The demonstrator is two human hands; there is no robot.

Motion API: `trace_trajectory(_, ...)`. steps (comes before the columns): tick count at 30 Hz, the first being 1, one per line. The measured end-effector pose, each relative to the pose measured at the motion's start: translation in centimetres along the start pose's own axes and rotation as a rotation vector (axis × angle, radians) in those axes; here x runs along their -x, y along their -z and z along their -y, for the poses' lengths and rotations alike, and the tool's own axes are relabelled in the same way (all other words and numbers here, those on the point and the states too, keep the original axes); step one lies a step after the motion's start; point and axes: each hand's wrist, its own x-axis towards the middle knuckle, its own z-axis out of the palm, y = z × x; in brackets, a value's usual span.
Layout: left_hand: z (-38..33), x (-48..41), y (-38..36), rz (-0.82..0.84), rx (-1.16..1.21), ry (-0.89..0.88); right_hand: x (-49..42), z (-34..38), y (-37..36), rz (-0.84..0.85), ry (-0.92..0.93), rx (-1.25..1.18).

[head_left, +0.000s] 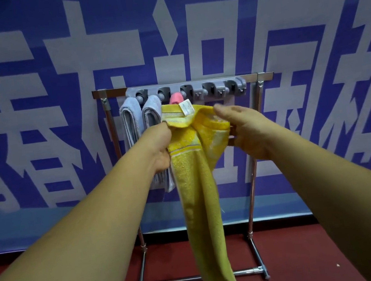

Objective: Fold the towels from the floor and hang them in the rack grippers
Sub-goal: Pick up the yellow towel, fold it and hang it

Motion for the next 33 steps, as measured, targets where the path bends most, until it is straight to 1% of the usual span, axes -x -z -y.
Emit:
trace_trajectory(2, -0.1, -0.1, -0.2, 0.004, 0.001, 0.051, -0.1, -1.3, 0.0, 0.025, -0.009, 0.018)
trace_trajectory(4, 0.0, -0.3, -0.3, -0.03, -0.03, 0.063, -0.5, -1.9, -0.2, -0.067, 0.005, 0.014)
trace_trajectory(6, 0.0, -0.4, 0.0, -0.063, -0.087, 0.015, -0.6, -1.6, -0.3, -0.173, 0.044, 0.017)
trace_trajectory(8, -0.1, -0.4, 0.7, -0.056, -0.136, -0.067, -0.9, -0.8, 0.2, -0.213, 0.081, 0.026)
trace_trajectory(12, -0.8, 0.0, 2.4, 0.012, -0.218, -0.177, -1.2, 1.7, 1.3, -0.171, 0.141, 0.269)
trace_trajectory(14, -1.1, 0.0, 2.7, 0.001, -0.25, -0.223, -1.1, 2.9, 1.4, -0.124, 0.161, 0.384)
trace_trajectory(17, -1.5, 0.6, 2.7, -0.02, -0.281, -0.258, -1.2, 4.3, 1.4, -0.072, 0.172, 0.48)
trace_trajectory(21, -1.7, 1.3, 2.7, 0.034, -0.268, -0.217, -0.8, 5.2, 1.3, -0.019, 0.179, 0.502)
trace_trajectory(23, -2.0, 1.5, 2.8, 0.064, -0.224, -0.185, -0.5, 5.6, 1.1, -0.032, 0.204, 0.493)
trace_trajectory(26, -2.5, 1.7, 3.0, 0.068, -0.202, -0.141, -0.2, 6.2, 1.2, -0.072, 0.248, 0.549)
trace_trajectory(30, -2.7, 1.5, 2.9, 0.043, -0.284, -0.205, 0.0, 6.6, 1.5, -0.096, 0.246, 0.636)
trace_trajectory(33, -3.2, 1.5, 2.6, 0.022, -0.317, -0.266, -0.1, 6.7, 1.9, -0.135, 0.25, 0.589)
